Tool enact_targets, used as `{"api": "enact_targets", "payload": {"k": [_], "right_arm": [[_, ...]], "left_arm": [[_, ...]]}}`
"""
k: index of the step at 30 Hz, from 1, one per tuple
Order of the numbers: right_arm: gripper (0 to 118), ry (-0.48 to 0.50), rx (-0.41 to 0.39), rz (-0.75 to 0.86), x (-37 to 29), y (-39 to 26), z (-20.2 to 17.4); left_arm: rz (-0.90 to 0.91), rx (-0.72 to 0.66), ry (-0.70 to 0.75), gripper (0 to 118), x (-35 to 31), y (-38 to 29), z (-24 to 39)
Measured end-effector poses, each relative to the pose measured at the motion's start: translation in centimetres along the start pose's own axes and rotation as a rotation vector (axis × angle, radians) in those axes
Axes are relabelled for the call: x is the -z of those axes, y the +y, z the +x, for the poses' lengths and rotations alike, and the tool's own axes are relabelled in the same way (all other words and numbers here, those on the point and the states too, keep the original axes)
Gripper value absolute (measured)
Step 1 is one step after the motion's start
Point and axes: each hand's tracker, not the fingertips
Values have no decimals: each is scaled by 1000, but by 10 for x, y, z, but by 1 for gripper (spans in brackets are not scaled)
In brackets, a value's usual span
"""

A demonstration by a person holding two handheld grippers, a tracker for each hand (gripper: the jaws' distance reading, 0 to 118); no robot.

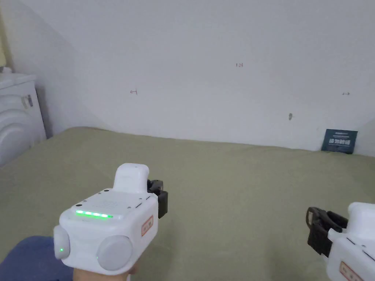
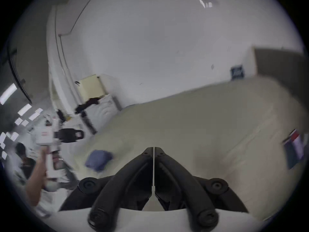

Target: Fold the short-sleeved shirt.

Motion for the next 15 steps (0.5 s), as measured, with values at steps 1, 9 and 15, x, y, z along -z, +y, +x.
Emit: {"api": "enact_targets", "payload": {"k": [1, 9, 15], "right_arm": [[4, -29, -35, 34, -5, 3, -4], [4, -117, -142, 131, -26, 12, -10], [4, -117, -138, 132, -27, 14, -8]], "left_arm": [[59, 10, 10, 3, -5, -2, 14], [119, 43, 20, 3, -18, 8, 52], [105, 58, 27, 3, -19, 6, 50]]}}
